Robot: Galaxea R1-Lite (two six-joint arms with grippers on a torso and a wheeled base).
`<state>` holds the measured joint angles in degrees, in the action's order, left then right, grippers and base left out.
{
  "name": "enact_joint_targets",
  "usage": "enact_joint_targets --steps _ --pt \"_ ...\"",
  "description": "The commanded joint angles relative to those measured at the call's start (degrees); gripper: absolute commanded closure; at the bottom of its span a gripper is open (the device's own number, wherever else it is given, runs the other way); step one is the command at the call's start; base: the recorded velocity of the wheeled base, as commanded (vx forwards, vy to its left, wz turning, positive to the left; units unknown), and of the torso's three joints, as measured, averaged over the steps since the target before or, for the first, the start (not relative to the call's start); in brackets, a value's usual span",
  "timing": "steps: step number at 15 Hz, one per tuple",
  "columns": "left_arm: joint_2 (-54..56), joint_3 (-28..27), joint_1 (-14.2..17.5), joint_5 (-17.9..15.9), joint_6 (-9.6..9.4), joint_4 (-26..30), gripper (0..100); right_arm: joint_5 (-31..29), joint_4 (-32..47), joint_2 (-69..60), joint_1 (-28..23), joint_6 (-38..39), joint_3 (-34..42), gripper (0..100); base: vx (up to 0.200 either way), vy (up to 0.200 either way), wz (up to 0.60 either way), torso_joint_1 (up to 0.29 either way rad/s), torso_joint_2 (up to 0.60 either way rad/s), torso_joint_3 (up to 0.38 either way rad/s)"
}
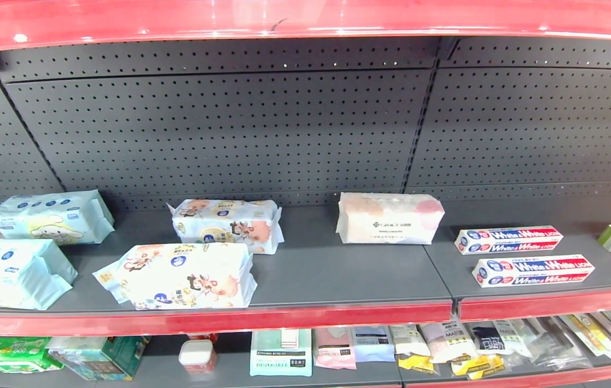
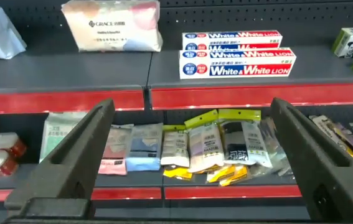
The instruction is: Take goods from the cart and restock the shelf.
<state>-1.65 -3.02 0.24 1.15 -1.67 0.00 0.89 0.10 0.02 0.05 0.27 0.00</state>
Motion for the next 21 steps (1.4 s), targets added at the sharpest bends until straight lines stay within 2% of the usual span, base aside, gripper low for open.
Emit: enact_joint_targets --steps 1,2,3,5,6,9,10,14,16,21 --pt "-22.88 -17.19 -0.51 0.17 0.0 -2.81 0 -0.01 0.08 0.06 0.04 0.0 0.0 0 0.0 0.0 0.0 0.0 0.0 0.0" --pt "-31.58 -18.33 -0.33 0.79 -0.26 -8.0 0 -0.01 -0.01 0.06 0.04 0.0 0.0 0 0.0 0.0 0.0 0.0 0.0 0.0" --pt "-37.47 -18.6 0.99 2.9 -0.35 -10.63 0 -0.01 -0.01 0.06 0.04 0.0 0.0 0 0.0 0.0 0.0 0.0 0.0 0.0" --pt "-49.24 -20.8 6.08 10.98 -0.53 -12.3 0 -0.01 -0.01 0.06 0.04 0.0 0.0 0 0.0 0.0 0.0 0.0 0.0 0.0" --pt "-55.66 -24.22 7.05 14.94 -0.88 -12.13 0 -0.01 -0.01 0.06 0.04 0.0 0.0 0 0.0 0.0 0.0 0.0 0.0 0.0" --pt "-61.81 -28.97 7.23 14.23 -0.88 -10.28 0 -0.01 -0.01 0.06 0.04 0.0 0.0 0 0.0 0.0 0.0 0.0 0.0 0.0" --pt "-64.01 -30.55 7.49 14.15 -0.35 -8.26 0 -0.01 -0.01 0.06 0.04 0.0 0.0 0 0.0 0.0 0.0 0.0 0.0 0.0" --pt "-69.63 -30.99 10.65 14.41 -0.62 -5.45 0 -0.01 -0.01 0.06 0.04 0.0 0.0 0 0.0 0.0 0.0 0.0 0.0 0.0" --pt "-72.53 -30.81 11.36 14.67 -0.62 -5.98 0 -0.01 -0.01 0.06 -0.05 0.0 0.0 0 0.0 0.0 0.0 0.0 0.0 0.0" --pt "-80.44 -29.58 11.45 14.32 -1.41 -12.22 0 -0.01 -0.01 0.06 0.04 0.0 0.0 0 0.0 0.0 0.0 0.0 0.0 0.0"
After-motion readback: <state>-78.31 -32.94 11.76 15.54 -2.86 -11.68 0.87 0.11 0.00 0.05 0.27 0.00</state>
